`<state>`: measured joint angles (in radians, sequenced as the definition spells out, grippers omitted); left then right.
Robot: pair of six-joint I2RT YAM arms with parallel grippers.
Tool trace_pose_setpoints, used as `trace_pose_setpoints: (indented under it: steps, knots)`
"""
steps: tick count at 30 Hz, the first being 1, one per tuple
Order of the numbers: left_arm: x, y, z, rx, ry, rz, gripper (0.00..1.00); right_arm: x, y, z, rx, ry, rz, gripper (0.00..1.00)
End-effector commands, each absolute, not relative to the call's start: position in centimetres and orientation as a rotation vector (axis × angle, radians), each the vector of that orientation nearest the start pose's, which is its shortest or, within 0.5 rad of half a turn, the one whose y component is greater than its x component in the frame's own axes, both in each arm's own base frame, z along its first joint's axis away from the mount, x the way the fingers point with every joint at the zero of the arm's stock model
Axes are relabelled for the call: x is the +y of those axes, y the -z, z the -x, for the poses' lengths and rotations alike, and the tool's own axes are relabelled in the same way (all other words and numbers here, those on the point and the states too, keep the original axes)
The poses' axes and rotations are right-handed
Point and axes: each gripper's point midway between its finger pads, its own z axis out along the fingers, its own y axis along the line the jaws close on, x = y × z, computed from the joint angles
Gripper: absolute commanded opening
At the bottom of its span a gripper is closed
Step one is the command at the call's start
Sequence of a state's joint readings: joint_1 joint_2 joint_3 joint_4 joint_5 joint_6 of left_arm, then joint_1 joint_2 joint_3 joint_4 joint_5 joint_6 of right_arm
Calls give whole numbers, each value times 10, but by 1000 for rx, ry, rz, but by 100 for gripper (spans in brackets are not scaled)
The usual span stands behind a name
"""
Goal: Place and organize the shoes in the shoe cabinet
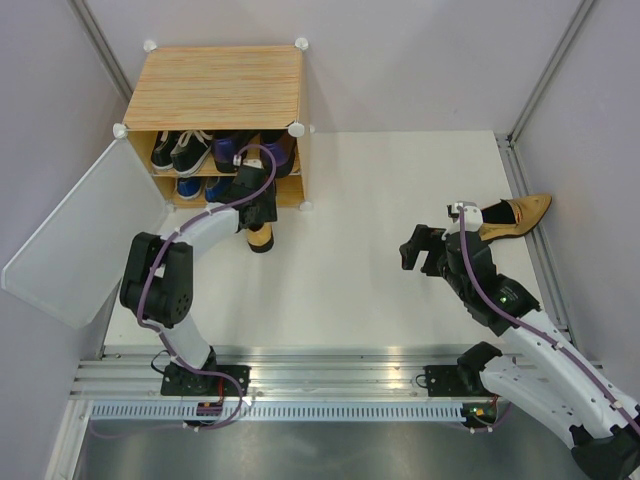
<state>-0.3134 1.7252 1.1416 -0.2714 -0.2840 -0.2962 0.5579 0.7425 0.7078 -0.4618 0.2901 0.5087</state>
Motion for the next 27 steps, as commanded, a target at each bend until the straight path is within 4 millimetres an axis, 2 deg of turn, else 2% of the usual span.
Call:
trace_pose_setpoints:
  steps: [1,5,11,14,17,18,19,20,21,23,24,25,27]
  knots:
    - [-101,-116,-450,2244,-16,100,80,118,-209,-254,2008,-371,-144,98]
    - [-101,-123,-451,2240,-10,94,86,118,-211,-253,2000,-379,-146,98]
    - [-99,-142,-448,2215,-5,100,87,117,-210,-252,1999,-381,-145,98]
    - [-96,-155,-439,2208,-5,105,87,118,-210,-252,2002,-385,-139,98]
    - [-94,-164,-422,2196,35,148,88,119,-210,-252,2004,-392,-137,98]
    - [-93,-153,-412,2219,43,157,89,120,-210,-252,2004,-393,-136,98]
    - [-95,-164,-405,2191,83,167,89,120,-210,-252,2006,-394,-135,98]
    - [-97,-163,-400,2185,108,179,89,120,-209,-252,2007,-394,-132,98]
    - [-96,-151,-388,2200,132,198,89,121,-210,-251,2006,-399,-130,98]
    - [-105,-162,-379,2148,231,210,83,121,-209,-251,2010,-400,-126,98]
    - [-105,-149,-369,2169,248,211,80,122,-208,-251,2011,-404,-125,98]
    - [-111,-145,-363,2176,291,199,76,123,-208,-251,2012,-409,-121,98]
    - [-115,-139,-353,2171,325,189,75,123,-208,-250,2013,-411,-120,98]
